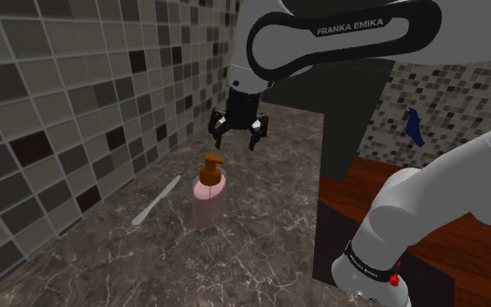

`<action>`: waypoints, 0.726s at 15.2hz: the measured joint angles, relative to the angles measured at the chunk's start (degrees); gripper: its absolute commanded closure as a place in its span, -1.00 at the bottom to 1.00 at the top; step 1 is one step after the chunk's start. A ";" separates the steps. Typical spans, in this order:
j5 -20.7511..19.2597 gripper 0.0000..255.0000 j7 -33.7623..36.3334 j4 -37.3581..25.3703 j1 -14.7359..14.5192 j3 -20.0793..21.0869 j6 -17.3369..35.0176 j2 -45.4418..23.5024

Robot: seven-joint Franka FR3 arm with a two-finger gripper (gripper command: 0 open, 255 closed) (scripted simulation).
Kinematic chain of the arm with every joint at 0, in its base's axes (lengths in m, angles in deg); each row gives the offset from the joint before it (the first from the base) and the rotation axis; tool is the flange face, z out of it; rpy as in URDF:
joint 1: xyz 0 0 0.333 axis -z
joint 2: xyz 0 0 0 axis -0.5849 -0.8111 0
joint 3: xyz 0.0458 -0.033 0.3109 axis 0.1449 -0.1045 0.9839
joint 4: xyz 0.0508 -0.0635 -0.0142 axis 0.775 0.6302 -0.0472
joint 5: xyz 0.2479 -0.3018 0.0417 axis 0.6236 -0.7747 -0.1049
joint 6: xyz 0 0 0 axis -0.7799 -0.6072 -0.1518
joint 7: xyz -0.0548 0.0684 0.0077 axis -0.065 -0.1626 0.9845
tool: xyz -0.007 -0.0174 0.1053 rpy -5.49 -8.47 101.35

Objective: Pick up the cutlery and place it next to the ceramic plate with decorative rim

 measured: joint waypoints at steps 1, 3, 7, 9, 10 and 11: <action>-0.32 -1.00 2.63 -1.18 0.42 1.57 1.15 -2.27; -1.15 -1.00 7.66 -2.78 1.17 4.28 3.21 -6.03; -4.95 -1.00 18.29 -7.13 2.85 9.26 7.28 -15.25; -7.97 -1.00 24.12 -10.07 3.43 11.26 8.91 -20.26; -10.29 -1.00 27.16 -12.26 3.55 11.99 9.02 -22.35; -13.11 -1.00 30.64 -14.95 3.46 12.83 9.43 -25.06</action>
